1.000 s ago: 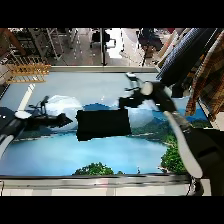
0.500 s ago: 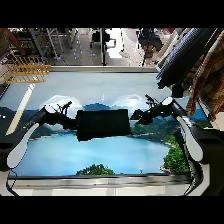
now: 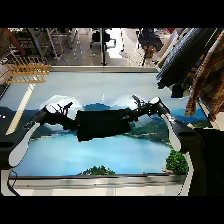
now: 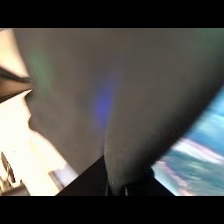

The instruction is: Fold the clothes and pants, and hang the long-sleeved shirts on hangers.

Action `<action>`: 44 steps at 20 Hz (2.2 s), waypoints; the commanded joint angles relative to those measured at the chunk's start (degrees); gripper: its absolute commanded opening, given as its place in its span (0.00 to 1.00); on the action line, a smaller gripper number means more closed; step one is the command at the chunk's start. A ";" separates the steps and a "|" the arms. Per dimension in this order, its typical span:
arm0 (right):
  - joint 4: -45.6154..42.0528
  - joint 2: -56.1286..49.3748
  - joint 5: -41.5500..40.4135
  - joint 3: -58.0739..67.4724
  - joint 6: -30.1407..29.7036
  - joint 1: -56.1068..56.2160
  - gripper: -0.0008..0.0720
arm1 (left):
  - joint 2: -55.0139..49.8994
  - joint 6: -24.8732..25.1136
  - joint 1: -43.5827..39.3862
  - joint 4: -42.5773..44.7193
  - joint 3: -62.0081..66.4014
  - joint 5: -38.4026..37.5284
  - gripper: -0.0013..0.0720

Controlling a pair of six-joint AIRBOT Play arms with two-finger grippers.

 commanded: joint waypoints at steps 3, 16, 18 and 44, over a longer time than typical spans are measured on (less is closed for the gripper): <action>-7.93 8.98 6.05 7.34 6.82 -0.61 0.04 | 10.23 2.32 1.79 -0.31 0.11 -9.57 0.02; -15.91 49.90 18.88 4.70 20.15 -61.05 0.04 | 35.58 3.54 3.34 -0.35 -7.30 -28.68 0.03; -18.49 52.50 23.30 0.24 20.24 -70.75 0.04 | 35.56 3.87 3.34 -0.35 -10.43 -26.73 0.03; -21.24 56.70 10.86 -23.23 11.78 -48.78 0.98 | 33.57 -4.39 14.56 32.48 -1.49 -24.96 0.05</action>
